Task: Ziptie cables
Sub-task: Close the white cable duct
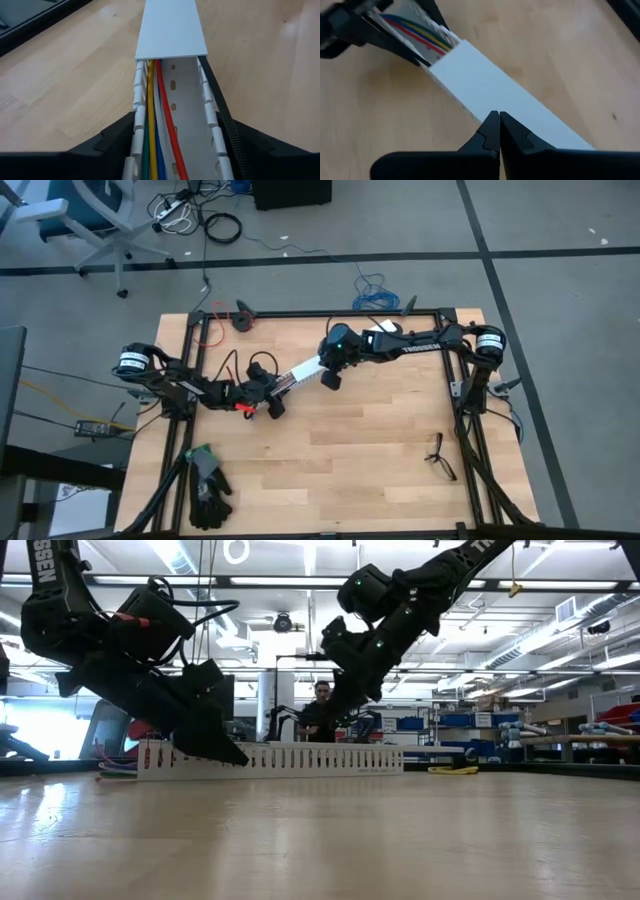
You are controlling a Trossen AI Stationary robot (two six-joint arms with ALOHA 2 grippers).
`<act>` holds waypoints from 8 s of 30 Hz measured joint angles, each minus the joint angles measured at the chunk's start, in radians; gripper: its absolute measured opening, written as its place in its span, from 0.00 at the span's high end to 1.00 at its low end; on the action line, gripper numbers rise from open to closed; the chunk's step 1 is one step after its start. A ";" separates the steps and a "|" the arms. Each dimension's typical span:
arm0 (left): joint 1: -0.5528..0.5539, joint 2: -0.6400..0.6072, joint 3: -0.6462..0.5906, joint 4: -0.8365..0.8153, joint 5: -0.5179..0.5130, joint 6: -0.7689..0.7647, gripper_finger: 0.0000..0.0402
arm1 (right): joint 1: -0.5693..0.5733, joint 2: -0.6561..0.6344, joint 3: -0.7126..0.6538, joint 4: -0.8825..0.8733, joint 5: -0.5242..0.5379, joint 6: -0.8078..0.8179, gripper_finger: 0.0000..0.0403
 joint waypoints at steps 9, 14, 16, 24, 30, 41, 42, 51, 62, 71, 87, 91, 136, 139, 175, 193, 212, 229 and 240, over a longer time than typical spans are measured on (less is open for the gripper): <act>0.000 0.000 0.000 0.000 0.004 0.047 0.37 | -0.024 0.000 0.000 -0.081 0.004 0.019 1.00; 0.001 -0.001 0.000 0.000 0.025 0.055 0.37 | -0.023 -0.003 0.000 -0.080 0.077 0.018 1.00; 0.001 -0.001 0.000 0.000 0.035 0.055 0.37 | -0.024 -0.006 0.000 -0.078 0.083 0.029 1.00; 0.001 -0.002 -0.001 -0.001 0.048 0.049 0.37 | -0.037 0.120 0.006 0.056 -0.102 0.189 1.00; 0.000 -0.002 -0.002 0.005 0.053 0.049 0.37 | 0.017 0.252 0.071 0.281 -0.191 0.166 1.00; 0.000 0.000 0.001 0.003 0.074 0.025 0.37 | 0.046 0.036 0.072 0.071 0.137 -0.008 1.00; 0.000 0.000 0.001 0.002 0.074 0.025 0.37 | 0.040 0.015 0.071 -0.007 0.168 0.000 1.00; 0.000 0.000 -0.002 0.009 0.081 0.023 0.37 | -0.029 0.143 0.084 -0.031 -0.147 0.106 1.00; 0.000 0.000 0.000 0.013 0.098 0.019 0.37 | 0.051 0.147 0.152 0.257 -0.092 -0.007 1.00; 0.000 0.000 0.000 0.012 0.094 0.019 0.37 | 0.014 0.040 0.150 -0.316 0.216 0.083 1.00; 0.004 0.000 0.000 0.015 0.101 -0.001 0.37 | 0.099 0.132 0.185 0.135 0.051 -0.053 1.00; 0.006 0.000 0.000 0.014 0.104 -0.011 0.37 | 0.102 0.046 0.184 -0.158 0.323 -0.042 1.00; 0.006 0.001 -0.001 0.051 0.100 -0.077 0.15 | 0.061 0.089 0.149 0.068 -0.099 -0.029 1.00; 0.005 0.000 -0.001 0.051 0.123 -0.083 0.16 | 0.061 0.089 0.150 0.060 -0.099 -0.029 1.00; -0.108 -0.247 -0.010 -0.410 0.036 -0.157 0.17 | 0.035 0.090 0.150 -0.068 -0.099 -0.035 1.00; -0.107 -0.217 -0.009 -0.375 0.003 -0.156 0.46 | 0.037 0.097 0.082 -0.046 -0.068 0.041 1.00; -0.098 -0.216 -0.010 -0.364 0.003 -0.123 0.46 | 0.027 0.292 0.104 0.376 -0.468 0.166 1.00; -0.096 -0.216 -0.010 -0.359 0.006 -0.129 0.26 | 0.049 0.073 0.102 0.292 -0.283 0.015 1.00; -0.102 -0.302 -0.009 -0.338 0.026 -0.080 0.12 | 0.049 0.077 0.100 0.242 -0.205 0.014 1.00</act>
